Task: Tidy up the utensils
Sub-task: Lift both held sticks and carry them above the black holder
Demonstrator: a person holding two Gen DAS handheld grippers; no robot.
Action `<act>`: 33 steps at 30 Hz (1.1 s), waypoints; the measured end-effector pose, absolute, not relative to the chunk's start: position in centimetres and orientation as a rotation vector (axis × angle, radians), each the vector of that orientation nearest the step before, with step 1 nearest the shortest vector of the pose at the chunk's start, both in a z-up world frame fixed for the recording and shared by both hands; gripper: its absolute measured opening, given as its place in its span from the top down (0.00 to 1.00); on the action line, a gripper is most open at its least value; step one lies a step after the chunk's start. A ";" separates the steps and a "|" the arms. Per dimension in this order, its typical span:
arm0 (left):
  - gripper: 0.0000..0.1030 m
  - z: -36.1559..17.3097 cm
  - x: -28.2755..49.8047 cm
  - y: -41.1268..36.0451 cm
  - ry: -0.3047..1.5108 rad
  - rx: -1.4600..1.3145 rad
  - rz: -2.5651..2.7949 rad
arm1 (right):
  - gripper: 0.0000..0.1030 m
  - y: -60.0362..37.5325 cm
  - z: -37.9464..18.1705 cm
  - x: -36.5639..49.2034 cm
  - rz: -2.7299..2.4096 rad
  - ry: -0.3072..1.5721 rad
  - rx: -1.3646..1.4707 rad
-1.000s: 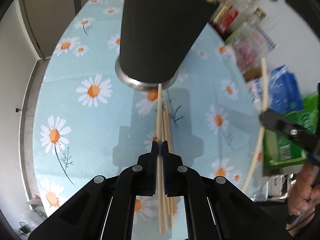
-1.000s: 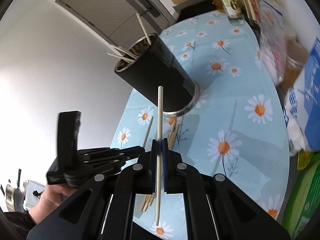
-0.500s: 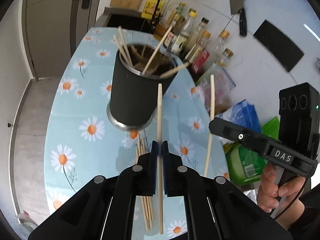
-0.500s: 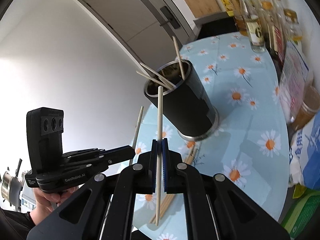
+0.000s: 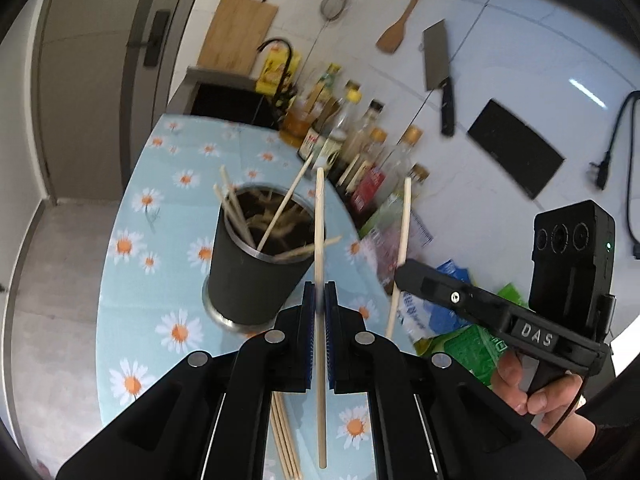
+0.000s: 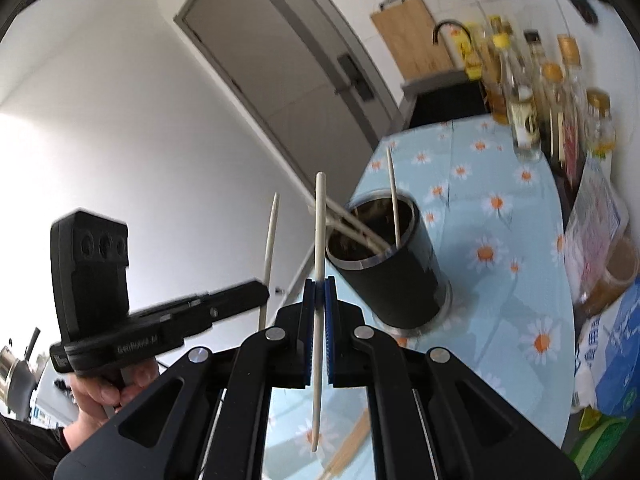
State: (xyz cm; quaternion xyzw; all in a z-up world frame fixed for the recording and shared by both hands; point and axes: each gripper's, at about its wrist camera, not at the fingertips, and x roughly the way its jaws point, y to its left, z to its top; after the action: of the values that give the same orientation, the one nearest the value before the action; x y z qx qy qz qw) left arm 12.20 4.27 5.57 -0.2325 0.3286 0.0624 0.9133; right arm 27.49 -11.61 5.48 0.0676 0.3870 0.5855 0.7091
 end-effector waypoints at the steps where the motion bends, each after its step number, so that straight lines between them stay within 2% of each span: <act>1: 0.96 6.2 12.2 4.4 0.663 -0.467 0.117 | 0.95 -11.5 6.0 27.5 1.293 0.839 0.150; 15: 0.96 11.2 13.9 6.7 0.488 -0.345 0.009 | 0.95 -7.5 10.5 27.9 1.192 0.671 0.082; 23: 0.96 12.2 14.7 9.4 0.315 -0.338 -0.002 | 0.95 -6.1 12.7 28.4 1.136 0.509 0.131; 33: 0.96 11.8 16.4 11.8 0.201 -0.325 -0.040 | 0.95 -3.7 12.4 30.0 1.059 0.434 0.130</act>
State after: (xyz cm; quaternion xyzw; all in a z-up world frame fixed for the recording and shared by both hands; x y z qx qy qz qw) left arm 16.41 11.77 11.76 -0.1613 0.0999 -0.0196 0.9816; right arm 29.98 -3.74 12.38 0.0613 0.2053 0.5008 0.8386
